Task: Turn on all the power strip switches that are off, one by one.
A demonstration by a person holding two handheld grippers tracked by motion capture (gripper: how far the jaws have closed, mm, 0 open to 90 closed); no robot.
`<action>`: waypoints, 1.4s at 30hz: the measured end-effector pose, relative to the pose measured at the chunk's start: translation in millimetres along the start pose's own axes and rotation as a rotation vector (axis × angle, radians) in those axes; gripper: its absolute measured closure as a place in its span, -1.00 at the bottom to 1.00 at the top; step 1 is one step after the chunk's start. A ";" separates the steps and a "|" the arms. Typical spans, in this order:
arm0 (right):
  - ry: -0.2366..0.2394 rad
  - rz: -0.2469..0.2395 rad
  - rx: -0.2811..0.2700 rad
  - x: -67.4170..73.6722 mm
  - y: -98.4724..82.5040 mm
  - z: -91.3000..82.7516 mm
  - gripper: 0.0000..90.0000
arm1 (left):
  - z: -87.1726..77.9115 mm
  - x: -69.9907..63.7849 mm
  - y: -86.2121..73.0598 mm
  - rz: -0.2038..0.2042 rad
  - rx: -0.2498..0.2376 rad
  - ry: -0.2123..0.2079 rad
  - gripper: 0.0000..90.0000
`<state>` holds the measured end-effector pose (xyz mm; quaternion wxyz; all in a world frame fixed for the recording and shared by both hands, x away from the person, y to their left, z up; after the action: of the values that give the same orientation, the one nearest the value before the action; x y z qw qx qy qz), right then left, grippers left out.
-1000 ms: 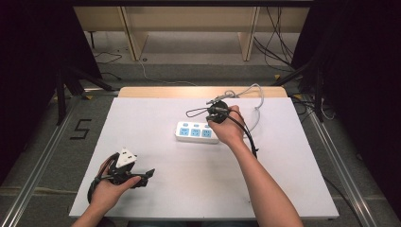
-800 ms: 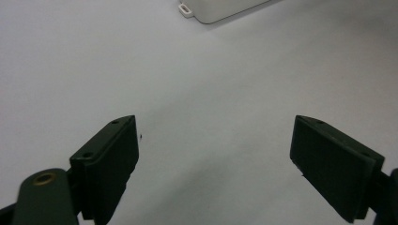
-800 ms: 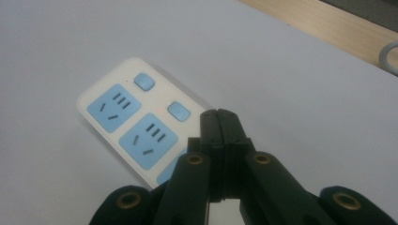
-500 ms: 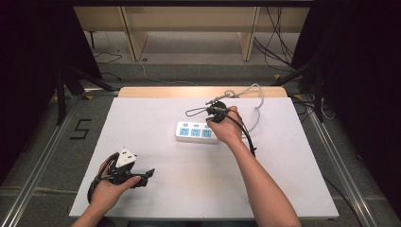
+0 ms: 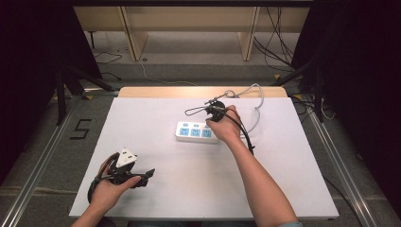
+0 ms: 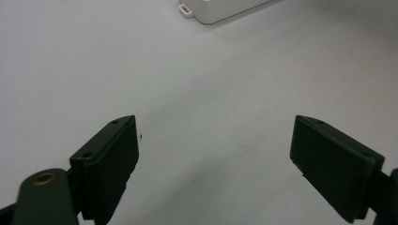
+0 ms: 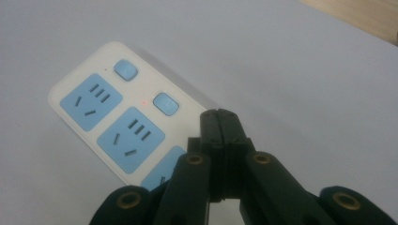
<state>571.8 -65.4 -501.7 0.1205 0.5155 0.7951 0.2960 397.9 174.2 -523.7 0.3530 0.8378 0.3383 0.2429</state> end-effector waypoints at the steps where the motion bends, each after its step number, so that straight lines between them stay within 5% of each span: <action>1: -0.001 -0.006 0.001 -0.5 0.1 0.8 1.00 | 0.1 0.1 -0.1 -0.001 0.000 0.001 -0.65; 42: -0.041 -0.030 0.068 0.7 -2.0 19.3 1.00 | 0.0 0.3 -0.1 0.001 -0.002 -0.001 -0.65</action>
<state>579.6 -58.7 -518.2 0.1234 0.5134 0.8096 0.2563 398.0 174.5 -523.8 0.3537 0.8378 0.3375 0.2428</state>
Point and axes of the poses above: each handheld gripper's, and its own axes: z roughly forward along the jaws, y roughly out of its top, x roughly to its left, the point moved 9 cm from there along z, roughly forward along the jaws, and after that the axes turned 11 degrees about z, right-handed, at the moved point
